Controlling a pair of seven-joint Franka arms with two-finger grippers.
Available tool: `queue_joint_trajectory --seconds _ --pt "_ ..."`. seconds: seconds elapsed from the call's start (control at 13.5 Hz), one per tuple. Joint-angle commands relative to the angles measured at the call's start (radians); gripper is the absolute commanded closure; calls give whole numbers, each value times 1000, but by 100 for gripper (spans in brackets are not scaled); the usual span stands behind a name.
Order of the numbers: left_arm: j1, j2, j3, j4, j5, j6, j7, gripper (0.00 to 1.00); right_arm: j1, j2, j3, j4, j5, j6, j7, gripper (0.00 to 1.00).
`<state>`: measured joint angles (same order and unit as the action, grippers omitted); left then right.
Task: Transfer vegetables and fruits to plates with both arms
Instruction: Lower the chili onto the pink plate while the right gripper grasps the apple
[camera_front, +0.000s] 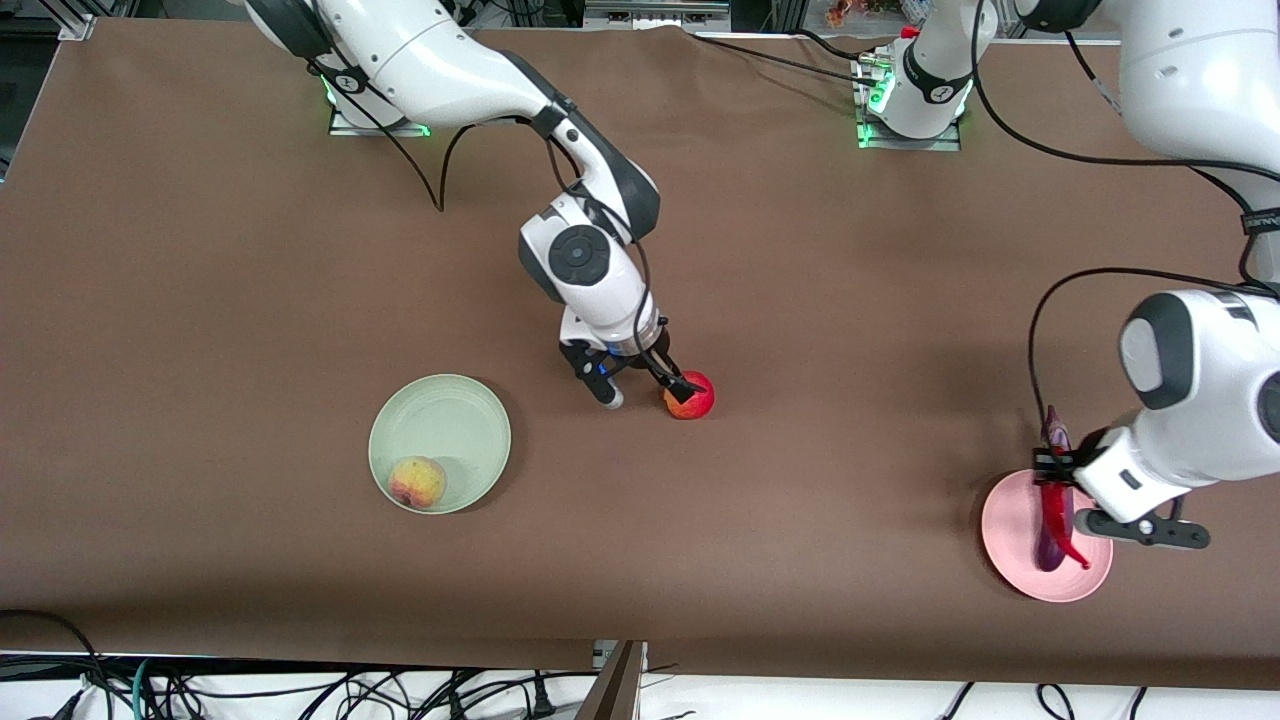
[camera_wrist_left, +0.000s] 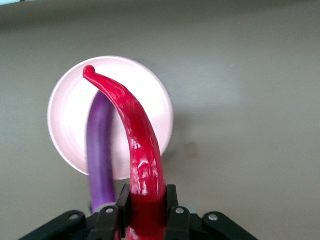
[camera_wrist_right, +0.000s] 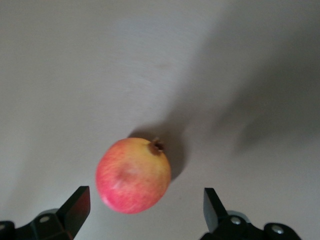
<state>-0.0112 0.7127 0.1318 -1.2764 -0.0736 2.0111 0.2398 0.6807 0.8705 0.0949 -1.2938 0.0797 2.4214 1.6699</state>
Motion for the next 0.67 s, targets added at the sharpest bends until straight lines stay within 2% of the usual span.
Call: queue_joint_trajectory --seconds 0.0,0.22,0.37,0.59 --pt "59 77 -1 -32 -35 174 97 100 20 40 -21 48 -18 13 122 0" --pt "60 158 -3 -46 -86 326 107 100 36 114 -43 143 -20 24 139 0" --pt "53 180 -14 -46 -92 334 102 100 43 166 -57 214 -23 53 137 0" --pt "45 182 -15 -41 -86 333 104 100 88 220 -96 220 -37 129 140 0"
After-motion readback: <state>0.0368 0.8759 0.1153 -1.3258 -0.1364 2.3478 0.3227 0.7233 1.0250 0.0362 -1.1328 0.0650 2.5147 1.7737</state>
